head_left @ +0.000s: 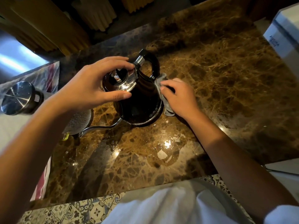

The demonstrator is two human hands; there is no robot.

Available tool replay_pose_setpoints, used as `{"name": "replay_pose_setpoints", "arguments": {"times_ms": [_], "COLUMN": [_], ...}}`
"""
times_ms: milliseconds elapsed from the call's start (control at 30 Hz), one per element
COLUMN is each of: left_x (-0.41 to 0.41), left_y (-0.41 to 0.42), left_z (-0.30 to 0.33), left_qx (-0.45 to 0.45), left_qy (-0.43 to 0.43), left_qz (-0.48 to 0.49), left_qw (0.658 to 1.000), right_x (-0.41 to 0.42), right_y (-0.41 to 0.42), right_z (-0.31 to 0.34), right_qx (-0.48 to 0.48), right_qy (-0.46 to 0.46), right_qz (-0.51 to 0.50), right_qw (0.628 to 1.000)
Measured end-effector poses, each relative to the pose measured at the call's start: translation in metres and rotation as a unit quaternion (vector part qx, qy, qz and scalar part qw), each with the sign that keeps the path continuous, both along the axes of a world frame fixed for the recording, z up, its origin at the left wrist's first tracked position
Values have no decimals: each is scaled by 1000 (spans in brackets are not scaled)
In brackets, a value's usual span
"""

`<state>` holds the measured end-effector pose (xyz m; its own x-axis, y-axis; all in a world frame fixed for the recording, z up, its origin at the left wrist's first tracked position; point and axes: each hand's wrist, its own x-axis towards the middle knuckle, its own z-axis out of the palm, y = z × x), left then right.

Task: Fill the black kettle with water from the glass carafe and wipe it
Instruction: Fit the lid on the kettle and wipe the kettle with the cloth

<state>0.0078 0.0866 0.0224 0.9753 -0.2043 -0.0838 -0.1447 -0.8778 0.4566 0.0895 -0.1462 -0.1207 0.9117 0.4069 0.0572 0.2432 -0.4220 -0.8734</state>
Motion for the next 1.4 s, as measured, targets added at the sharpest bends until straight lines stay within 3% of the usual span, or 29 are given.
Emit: {"name": "replay_pose_setpoints", "arguments": {"times_ms": [100, 200, 467, 567, 767, 867, 1233, 1300, 1400], "left_x": [0, 1, 1, 1, 3, 4, 4, 3, 3], "left_y": [2, 3, 5, 5, 6, 6, 7, 7, 7], "left_z": [0, 0, -1, -1, 0, 1, -1, -1, -2], "left_qx": [4, 1, -13, -13, -4, -3, -5, -4, -3], "left_qy": [5, 12, 17, 22, 28, 29, 25, 25, 25], "left_qz": [0, -3, -8, -8, -13, -11, -9, -8, -2], "left_qw": [1000, 1000, 1000, 1000, 999, 1000, 1000, 1000, 1000], "right_x": [-2, -2, 9, 16, 10, 8, 14, 8, -11], "right_y": [11, 22, 7, 6, 11, 16, 2, 0, -2], "right_z": [23, 35, -3, -1, 35, 46, 2, 7, 27], "right_qx": [88, 117, -52, -65, 80, 108, -118, -69, 100], "right_qy": [-56, -78, -17, 0, -61, -83, -6, -22, -39], "right_qz": [13, 7, 15, 32, 52, 46, 46, 20, -29], "right_qw": [994, 990, 998, 997, 994, 990, 992, 997, 994]}}
